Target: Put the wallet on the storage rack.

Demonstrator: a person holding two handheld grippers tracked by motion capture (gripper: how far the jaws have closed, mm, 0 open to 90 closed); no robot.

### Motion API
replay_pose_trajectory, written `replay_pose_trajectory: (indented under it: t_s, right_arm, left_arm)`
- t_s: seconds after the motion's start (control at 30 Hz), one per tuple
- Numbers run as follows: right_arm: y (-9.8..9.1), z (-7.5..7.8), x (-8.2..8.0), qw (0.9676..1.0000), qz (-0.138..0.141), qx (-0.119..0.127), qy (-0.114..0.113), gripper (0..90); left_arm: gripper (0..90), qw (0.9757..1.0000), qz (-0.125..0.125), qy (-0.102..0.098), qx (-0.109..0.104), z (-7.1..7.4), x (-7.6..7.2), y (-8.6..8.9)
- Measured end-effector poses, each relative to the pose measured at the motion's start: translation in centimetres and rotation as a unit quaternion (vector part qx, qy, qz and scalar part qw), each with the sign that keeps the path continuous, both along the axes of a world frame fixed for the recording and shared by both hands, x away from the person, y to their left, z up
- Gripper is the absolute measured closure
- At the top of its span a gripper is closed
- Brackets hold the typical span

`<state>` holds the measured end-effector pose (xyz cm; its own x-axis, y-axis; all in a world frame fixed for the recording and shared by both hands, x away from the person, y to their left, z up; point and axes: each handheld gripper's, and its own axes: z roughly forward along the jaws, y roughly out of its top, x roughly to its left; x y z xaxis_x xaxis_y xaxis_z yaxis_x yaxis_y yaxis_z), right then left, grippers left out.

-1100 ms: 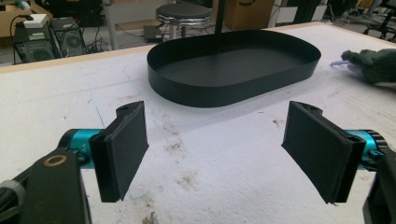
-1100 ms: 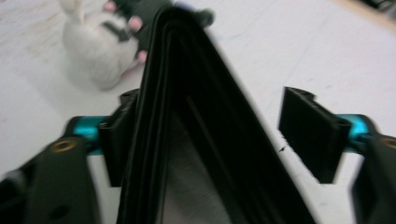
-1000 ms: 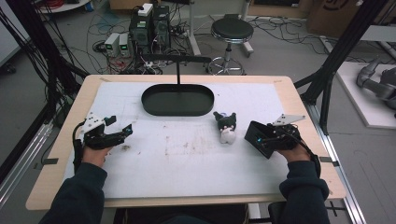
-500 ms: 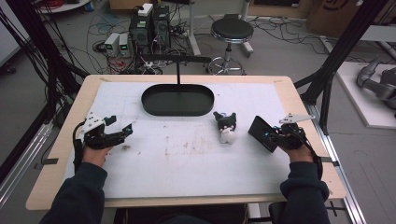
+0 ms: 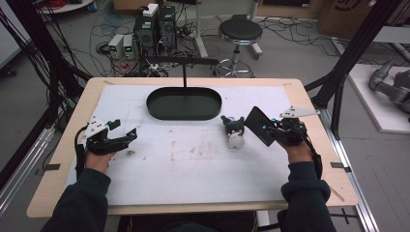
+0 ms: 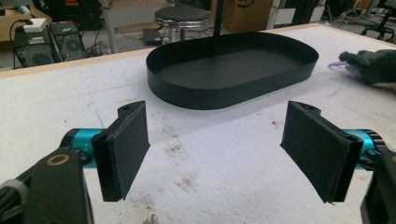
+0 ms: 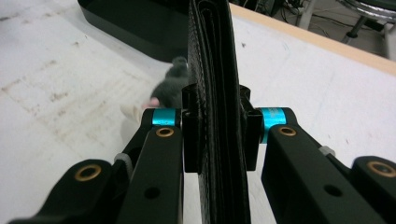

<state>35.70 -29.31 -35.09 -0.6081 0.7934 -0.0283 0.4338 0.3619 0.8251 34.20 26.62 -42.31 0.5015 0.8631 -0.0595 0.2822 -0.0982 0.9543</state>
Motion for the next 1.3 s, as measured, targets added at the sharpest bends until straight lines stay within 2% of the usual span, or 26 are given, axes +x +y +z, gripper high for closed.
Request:
replay_pose_trajectory:
  t_s: [0.1,0.2,0.4,0.43,0.47,0.53,0.6,0.63,0.77,0.83,0.93,0.97,1.0,1.07,1.3]
  right_arm:
    - [0.6,0.3,0.5,1.0,0.002,-0.002,-0.001,77.0]
    - [2.0,1.1,1.7,0.9999,0.009,-0.006,-0.003,77.0]
    - [4.0,2.2,3.6,0.9997,0.023,0.009,-0.008,77.0]
    - [5.0,2.5,4.5,0.9994,0.03,0.011,-0.009,77.1]
    - [5.0,2.5,4.5,0.9994,0.03,0.011,-0.009,77.1]
    - [6.6,3.0,5.6,0.9991,0.04,0.009,-0.011,77.1]
    - [7.2,3.2,6.0,0.9989,0.045,0.007,-0.015,77.1]
    - [8.3,3.3,6.9,0.9985,0.052,0.014,-0.014,77.1]
    - [9.6,3.3,8.1,0.9983,0.055,0.013,-0.009,77.1]
    - [11.0,3.2,9.2,0.998,0.062,0.014,-0.01,77.1]
    - [11.8,3.2,9.8,0.9976,0.068,0.008,-0.011,77.1]
    - [12.7,3.1,10.3,0.9972,0.074,0.005,-0.008,77.1]
    - [12.7,3.1,10.3,0.9972,0.074,0.005,-0.008,77.1]
    - [13.9,3.0,10.8,0.9968,0.078,0.005,-0.014,77.1]
    - [15.8,2.3,11.9,0.9963,0.086,0.003,-0.006,77.1]
  left_arm:
    - [22.7,1.0,-0.001,0.001,-0.002,0.0,0.0,0.0]
    - [22.7,1.0,-0.003,-0.001,-0.005,-0.1,0.1,0.0]
    - [22.7,1.0,-0.007,-0.003,-0.002,0.0,0.0,-0.1]
    - [22.7,1.0,-0.007,-0.004,-0.005,0.0,0.0,-0.1]
    - [22.7,1.0,-0.007,-0.004,-0.005,0.0,0.0,-0.1]
    - [22.7,1.0,-0.007,-0.004,-0.006,0.0,0.1,0.0]
    - [22.7,0.9999,-0.007,-0.004,-0.007,0.0,0.1,0.0]
    - [22.7,0.9999,-0.007,-0.004,-0.007,0.0,0.1,0.0]
    - [22.7,0.9999,-0.009,-0.005,-0.007,0.0,0.0,0.0]
    - [22.7,0.9999,-0.007,-0.004,-0.009,0.0,0.0,0.0]
    - [22.7,0.9999,-0.006,-0.005,-0.008,0.0,0.0,0.1]
    - [22.7,0.9999,-0.006,-0.005,-0.008,0.0,0.0,0.1]
    - [22.7,0.9999,-0.006,-0.005,-0.008,0.0,0.0,0.1]
    - [22.7,0.9999,-0.007,-0.005,-0.009,0.0,0.0,0.1]
    - [22.7,0.9999,-0.007,-0.006,-0.01,0.0,0.0,0.1]
